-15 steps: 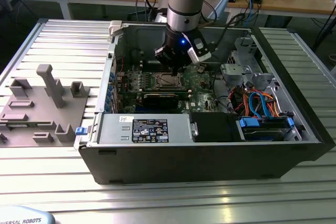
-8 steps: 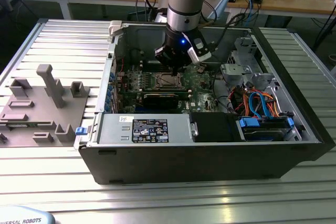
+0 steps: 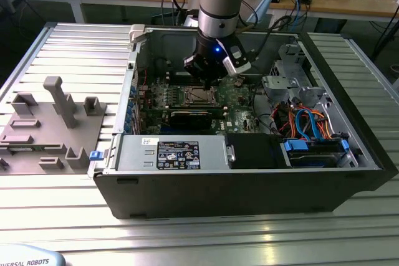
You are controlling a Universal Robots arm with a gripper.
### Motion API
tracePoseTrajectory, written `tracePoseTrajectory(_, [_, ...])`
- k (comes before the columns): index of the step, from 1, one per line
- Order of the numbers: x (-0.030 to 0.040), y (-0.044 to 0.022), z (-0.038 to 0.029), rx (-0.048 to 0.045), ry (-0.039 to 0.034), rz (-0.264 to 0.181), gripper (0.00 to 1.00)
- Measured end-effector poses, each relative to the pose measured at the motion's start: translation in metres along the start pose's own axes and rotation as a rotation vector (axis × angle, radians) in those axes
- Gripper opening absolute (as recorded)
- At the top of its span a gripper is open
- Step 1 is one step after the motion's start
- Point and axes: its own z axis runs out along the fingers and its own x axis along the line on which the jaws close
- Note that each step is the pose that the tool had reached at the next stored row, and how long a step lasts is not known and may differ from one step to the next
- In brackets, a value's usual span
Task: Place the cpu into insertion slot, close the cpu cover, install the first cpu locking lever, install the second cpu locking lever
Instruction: 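Install the second cpu locking lever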
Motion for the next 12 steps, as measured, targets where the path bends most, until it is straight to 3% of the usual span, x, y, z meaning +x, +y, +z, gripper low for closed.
tracePoseTrajectory(4, [0.0000, -0.0007, 0.0000, -0.0090, -0.0007, 0.000, 0.11])
tracePoseTrajectory(12, [0.0001, -0.0015, -0.0001, -0.0150, -0.0010, 0.000, 0.11])
